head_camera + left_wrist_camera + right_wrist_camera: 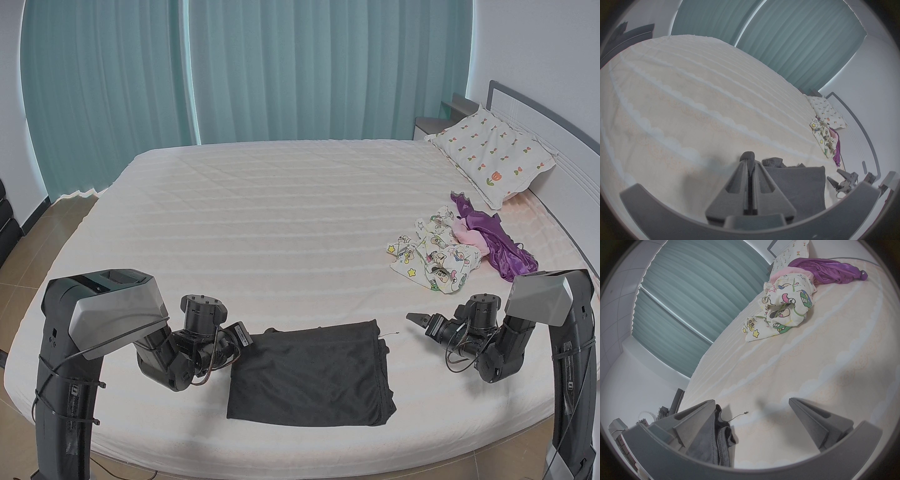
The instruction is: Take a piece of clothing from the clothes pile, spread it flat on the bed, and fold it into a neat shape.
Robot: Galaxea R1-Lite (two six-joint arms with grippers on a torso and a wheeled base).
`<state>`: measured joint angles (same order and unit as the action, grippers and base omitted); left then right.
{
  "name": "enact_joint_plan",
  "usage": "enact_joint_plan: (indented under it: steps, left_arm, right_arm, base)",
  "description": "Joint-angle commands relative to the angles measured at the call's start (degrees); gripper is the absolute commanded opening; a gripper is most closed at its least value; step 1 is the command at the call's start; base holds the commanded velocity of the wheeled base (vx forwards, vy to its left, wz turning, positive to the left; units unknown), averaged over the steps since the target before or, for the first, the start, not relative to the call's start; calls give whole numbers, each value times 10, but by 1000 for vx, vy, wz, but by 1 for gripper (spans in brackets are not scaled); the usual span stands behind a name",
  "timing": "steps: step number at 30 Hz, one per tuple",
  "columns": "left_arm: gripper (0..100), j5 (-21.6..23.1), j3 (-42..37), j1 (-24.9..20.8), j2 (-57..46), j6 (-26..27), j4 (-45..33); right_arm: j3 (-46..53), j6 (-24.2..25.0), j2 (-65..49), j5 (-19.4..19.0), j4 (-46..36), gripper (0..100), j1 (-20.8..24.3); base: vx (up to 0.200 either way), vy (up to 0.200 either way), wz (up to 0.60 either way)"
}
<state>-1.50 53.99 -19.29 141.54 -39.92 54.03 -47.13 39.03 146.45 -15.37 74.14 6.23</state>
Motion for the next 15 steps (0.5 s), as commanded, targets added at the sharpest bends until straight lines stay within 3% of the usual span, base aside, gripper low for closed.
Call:
enact_joint_plan:
  steps: [1,10,11,15]
  left_arm:
    - [0,-3,13,4,3,-5,0]
    - [0,-6,27,7,14,-17,-2]
    - [100,-5,28,7,14,-18,-2]
    - [100,-5,28,7,15,-18,-2]
  right_arm:
    - [0,0,2,0,0,100,2]
    - [1,0,-1,0,0,100,10]
    - [2,0,-2,1,1,100,13]
    - [20,-1,-15,0,12,100,35]
  base:
    - [0,0,0]
    - [0,0,0]
    - [0,0,0]
    - [0,0,0]
